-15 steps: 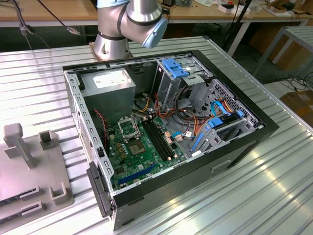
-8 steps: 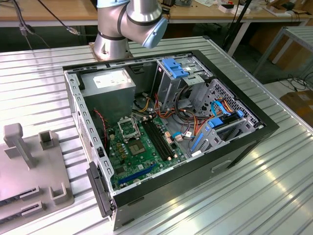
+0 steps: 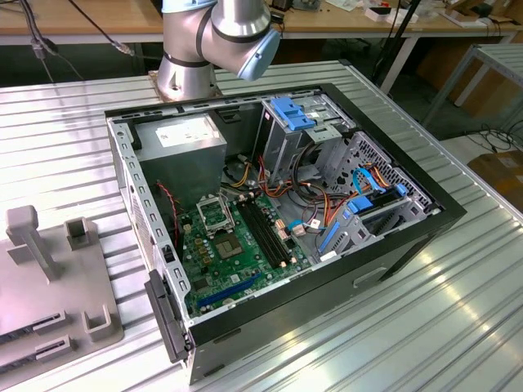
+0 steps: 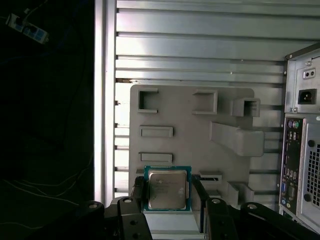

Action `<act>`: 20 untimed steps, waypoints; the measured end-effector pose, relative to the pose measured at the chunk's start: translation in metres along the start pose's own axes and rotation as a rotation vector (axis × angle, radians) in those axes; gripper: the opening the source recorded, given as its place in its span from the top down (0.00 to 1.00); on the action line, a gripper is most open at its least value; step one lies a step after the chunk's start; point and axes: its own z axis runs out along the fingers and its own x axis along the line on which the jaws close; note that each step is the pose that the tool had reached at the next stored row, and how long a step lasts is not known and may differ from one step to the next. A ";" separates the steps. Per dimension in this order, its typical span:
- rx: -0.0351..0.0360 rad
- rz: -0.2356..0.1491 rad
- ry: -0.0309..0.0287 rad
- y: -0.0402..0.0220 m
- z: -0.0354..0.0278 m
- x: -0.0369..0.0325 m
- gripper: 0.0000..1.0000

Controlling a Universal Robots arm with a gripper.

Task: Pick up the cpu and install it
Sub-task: 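Pick up the cpu and move it towards the insertion slot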

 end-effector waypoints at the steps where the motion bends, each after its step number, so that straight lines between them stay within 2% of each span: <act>1: -0.0001 0.000 -0.0001 0.0000 -0.0002 0.0000 0.53; 13: -0.0001 0.000 -0.0001 0.0000 -0.0009 -0.0006 0.53; 20: 0.0000 0.000 0.0001 -0.0002 -0.0009 -0.0052 0.53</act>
